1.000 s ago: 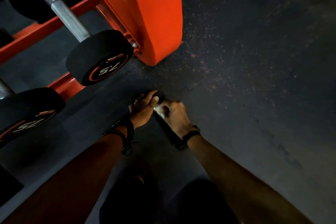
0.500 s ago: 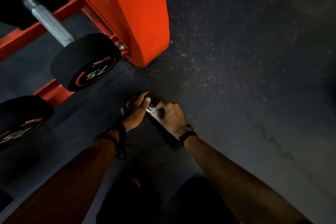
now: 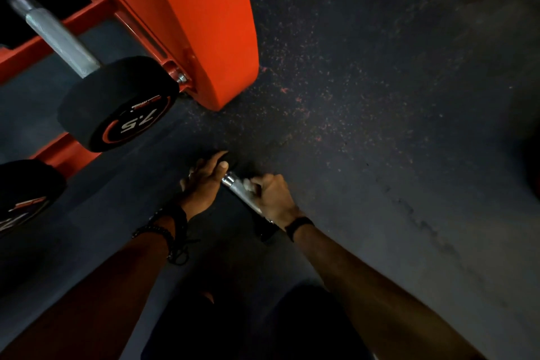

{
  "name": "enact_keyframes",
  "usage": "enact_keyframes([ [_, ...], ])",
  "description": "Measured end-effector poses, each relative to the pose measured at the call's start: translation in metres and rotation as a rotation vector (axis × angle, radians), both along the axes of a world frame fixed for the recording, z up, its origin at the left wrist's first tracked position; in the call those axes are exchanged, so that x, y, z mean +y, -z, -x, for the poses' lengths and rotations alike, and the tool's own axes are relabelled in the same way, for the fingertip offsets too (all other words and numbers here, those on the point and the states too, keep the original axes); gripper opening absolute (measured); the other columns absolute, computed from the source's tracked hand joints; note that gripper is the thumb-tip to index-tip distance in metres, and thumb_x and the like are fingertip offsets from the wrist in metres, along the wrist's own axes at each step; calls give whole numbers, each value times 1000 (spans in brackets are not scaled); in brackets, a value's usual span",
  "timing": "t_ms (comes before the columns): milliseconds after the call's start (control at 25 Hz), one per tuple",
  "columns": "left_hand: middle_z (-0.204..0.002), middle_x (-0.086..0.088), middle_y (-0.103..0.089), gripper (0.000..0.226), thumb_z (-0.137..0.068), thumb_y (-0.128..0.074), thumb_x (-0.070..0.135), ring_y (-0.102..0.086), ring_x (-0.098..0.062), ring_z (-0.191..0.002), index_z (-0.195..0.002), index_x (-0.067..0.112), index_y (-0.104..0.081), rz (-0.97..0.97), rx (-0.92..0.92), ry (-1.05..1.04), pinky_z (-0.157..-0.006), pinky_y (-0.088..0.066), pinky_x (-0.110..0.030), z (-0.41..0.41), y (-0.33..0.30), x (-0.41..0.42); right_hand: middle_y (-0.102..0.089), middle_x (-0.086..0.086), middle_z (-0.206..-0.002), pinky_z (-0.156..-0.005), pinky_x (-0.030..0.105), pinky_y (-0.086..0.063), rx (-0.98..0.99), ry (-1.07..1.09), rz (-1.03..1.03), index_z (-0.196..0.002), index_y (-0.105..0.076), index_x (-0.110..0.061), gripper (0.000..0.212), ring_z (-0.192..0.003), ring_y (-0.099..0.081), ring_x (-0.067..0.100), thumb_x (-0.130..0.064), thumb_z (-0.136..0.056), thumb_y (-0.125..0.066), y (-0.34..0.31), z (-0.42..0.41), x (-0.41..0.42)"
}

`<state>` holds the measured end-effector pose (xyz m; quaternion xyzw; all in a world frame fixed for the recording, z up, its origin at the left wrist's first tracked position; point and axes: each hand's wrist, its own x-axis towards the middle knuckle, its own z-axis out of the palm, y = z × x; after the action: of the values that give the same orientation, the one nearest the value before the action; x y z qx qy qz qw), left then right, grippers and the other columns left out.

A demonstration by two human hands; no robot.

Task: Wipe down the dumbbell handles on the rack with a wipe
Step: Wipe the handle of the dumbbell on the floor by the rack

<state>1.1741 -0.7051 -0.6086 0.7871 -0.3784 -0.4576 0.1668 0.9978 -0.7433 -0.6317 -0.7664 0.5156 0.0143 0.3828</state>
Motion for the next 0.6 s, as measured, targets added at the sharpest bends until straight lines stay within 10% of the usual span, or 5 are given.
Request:
enact_keyframes([
  [600,-150,-8,-42,71,-84,-25,66,-37,-31,-138,-144,34,-47,53,17,-34,-116,-22,-55,4,1,-3,-64,3,-92,-81,33,-48,110,-4,-482,-76,-60,-21,15,-93,-61,22,-33,-74,-69,-48,-14,-34],
])
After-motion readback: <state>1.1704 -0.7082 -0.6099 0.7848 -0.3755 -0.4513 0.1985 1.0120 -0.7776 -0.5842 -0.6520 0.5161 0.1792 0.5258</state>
